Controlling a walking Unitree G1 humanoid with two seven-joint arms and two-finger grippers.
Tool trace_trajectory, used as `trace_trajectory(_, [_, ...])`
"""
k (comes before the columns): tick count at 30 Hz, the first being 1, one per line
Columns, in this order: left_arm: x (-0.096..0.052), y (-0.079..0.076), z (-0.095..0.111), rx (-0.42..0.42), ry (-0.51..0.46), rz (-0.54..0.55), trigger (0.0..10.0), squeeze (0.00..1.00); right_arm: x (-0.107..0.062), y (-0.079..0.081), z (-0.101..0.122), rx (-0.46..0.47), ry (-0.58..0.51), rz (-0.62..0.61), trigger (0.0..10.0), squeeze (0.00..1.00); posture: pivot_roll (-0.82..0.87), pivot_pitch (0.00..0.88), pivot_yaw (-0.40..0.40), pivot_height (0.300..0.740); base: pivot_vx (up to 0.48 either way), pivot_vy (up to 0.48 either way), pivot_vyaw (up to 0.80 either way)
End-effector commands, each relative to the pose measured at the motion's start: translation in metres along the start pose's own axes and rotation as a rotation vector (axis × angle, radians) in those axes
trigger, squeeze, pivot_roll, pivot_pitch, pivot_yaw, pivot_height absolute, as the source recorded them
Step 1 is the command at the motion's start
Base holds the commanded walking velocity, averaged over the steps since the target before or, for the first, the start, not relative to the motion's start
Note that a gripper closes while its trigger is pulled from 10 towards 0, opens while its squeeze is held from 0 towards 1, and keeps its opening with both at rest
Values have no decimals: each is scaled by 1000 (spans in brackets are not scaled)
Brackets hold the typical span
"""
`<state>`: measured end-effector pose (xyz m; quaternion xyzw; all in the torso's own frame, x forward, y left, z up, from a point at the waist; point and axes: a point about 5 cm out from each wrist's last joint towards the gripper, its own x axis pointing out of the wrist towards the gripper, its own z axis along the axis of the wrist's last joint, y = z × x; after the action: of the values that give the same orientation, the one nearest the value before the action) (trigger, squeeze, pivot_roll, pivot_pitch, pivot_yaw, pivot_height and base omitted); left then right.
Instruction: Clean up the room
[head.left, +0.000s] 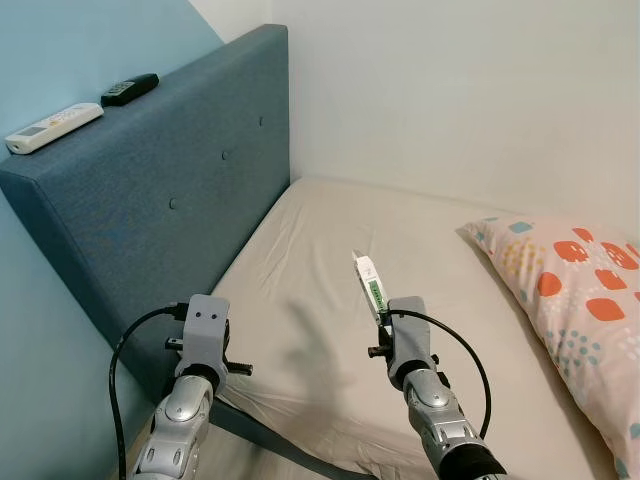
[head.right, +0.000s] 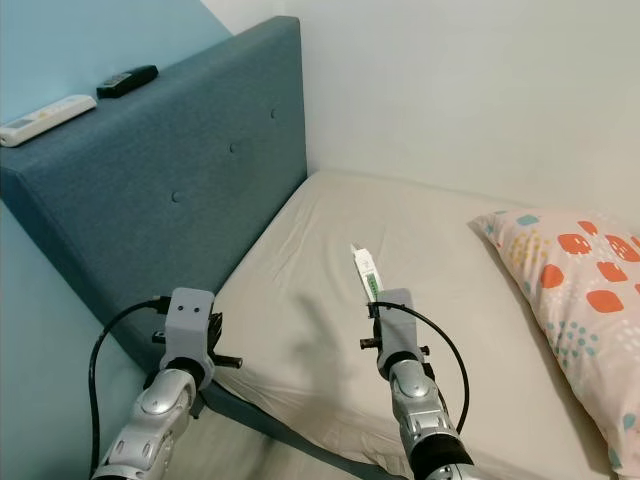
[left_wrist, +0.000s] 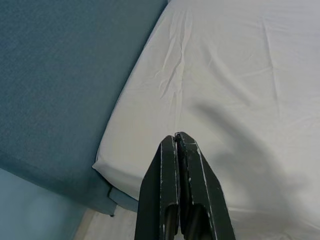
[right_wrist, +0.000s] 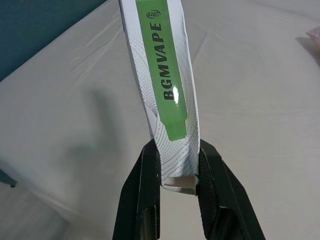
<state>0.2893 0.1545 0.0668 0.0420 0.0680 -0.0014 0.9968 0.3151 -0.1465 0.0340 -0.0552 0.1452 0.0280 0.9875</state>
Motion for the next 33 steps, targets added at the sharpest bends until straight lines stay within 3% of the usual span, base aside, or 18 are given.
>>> trace_trajectory(1, [0, 1, -4, 23, 16, -4, 10000, 0, -4, 2, -10, 11, 30, 6, 10000, 0, 63, 106, -43, 740, 0, 0, -663])
trace_trajectory(33, [4, -1, -5, 37, 13, -12, 10000, 0, -4, 2, -17, 9, 67, 9, 10000, 0, 63, 108, -43, 740, 0, 0, -800])
